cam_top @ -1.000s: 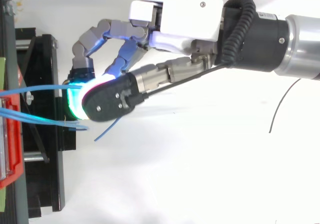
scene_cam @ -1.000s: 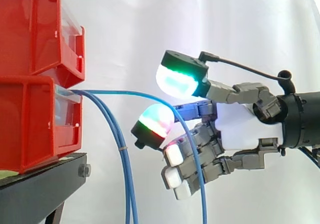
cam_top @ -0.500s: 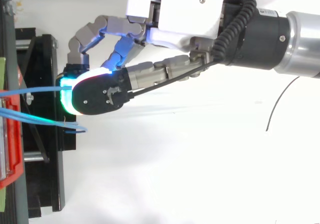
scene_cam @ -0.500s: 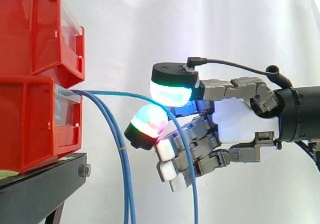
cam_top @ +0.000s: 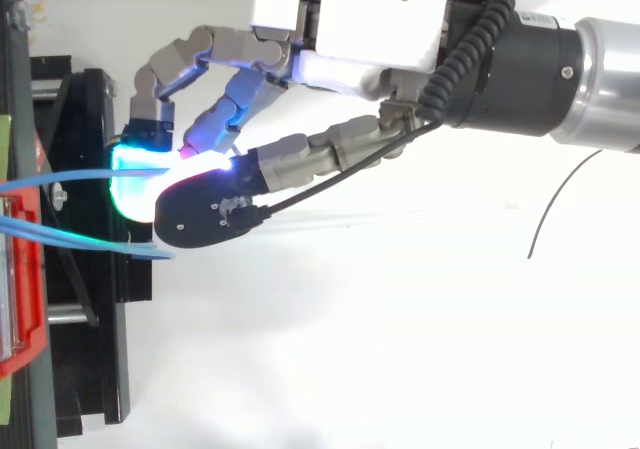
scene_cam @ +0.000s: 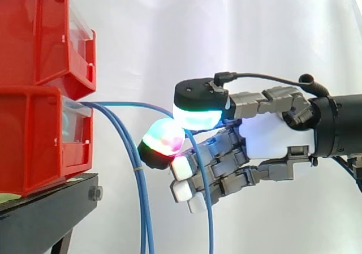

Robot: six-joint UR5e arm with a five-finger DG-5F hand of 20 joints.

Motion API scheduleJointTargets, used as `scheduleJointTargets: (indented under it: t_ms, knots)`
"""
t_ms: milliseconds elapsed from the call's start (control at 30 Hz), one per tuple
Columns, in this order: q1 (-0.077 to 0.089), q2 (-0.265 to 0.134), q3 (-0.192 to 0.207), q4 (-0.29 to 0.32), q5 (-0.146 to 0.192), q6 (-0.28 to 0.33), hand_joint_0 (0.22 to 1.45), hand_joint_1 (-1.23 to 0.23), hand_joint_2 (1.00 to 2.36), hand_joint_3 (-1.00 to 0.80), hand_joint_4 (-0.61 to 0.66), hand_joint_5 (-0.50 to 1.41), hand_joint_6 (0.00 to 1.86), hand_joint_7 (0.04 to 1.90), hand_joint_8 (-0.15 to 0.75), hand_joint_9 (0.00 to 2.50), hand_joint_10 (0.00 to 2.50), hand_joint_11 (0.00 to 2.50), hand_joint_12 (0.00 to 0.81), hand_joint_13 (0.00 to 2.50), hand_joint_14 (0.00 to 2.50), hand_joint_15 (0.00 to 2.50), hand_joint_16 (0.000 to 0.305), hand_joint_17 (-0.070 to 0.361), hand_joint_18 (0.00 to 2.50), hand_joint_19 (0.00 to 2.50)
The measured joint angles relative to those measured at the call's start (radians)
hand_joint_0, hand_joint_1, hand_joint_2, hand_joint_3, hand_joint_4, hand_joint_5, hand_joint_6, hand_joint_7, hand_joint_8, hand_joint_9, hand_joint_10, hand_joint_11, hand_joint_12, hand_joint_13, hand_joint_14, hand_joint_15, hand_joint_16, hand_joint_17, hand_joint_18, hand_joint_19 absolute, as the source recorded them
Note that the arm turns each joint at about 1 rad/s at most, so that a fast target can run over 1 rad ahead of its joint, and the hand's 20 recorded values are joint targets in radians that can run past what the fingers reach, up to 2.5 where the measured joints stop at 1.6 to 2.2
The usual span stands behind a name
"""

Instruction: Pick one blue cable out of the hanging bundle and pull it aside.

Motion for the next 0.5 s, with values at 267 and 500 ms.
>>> scheduleJointTargets:
  t_ms: [267, 500]
  knots:
    - [-0.001, 0.0, 0.004, -0.016, 0.0, 0.001, 0.5, -0.67, 1.0, -0.44, 0.12, -0.13, 0.8, 0.93, 0.285, 0.91, 0.01, 0.45, 0.365, 0.74, 0.02, 0.6, 0.051, 0.114, 0.51, 0.62]
    - [-0.002, 0.0, 0.004, -0.027, 0.0, 0.003, 0.55, -0.43, 1.0, -0.45, 0.07, -0.12, 0.81, 0.94, 0.29, 0.96, 0.02, 0.44, 0.363, 0.76, 0.02, 0.62, 0.049, 0.11, 0.5, 0.65]
